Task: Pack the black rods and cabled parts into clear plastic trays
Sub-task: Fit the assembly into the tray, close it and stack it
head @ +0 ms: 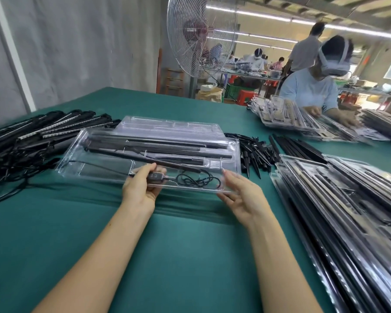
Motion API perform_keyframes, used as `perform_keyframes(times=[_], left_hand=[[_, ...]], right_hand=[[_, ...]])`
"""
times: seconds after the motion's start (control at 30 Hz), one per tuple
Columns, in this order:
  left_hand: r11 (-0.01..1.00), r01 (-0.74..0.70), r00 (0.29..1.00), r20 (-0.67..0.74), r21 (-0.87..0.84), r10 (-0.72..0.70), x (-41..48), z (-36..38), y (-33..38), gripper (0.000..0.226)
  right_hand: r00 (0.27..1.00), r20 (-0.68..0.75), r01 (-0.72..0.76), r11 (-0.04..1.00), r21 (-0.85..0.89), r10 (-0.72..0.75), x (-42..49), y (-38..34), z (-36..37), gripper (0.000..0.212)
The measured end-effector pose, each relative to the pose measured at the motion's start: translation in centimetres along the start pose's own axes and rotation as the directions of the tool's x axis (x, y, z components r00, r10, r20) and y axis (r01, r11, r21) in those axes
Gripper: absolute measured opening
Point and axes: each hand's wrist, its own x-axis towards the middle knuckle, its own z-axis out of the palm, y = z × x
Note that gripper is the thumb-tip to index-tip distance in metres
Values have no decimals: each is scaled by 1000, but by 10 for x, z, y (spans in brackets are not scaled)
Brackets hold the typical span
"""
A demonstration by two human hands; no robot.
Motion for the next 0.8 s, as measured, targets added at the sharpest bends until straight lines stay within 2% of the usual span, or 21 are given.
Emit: perform_keyframes(times=[0.17,0.27,0.37,0.63,0.73,0.8], left_hand=[[999,-17,999,-48,49,19,0,-1,-2,12],[998,-24,997,-75,62,29,2,-3,-5,15],[998,-39,996,-78,49,43,3,-5,-6,17],[997,-45,998,-50,66,48,5,-6,-8,17],[994,-32,997,-70,100,40,6,-8,-8,14],[992,-27,996,-87,125,38,7,-8,-9,11]], right_hand=[[998,-33,-51,994,-93,48,1,-9,-11,3],[998,-57,-13,963,-268,-2,2,-6,-11,14],[998,-31,41,929,-368,-56,5,2,-6,25],[982,-139,72,933,-352,-129,10,12,0,41],[973,-177,70,922,-380,-146,9,11,2,43],[962,-229,48,914,-404,-151,9,13,3,36]])
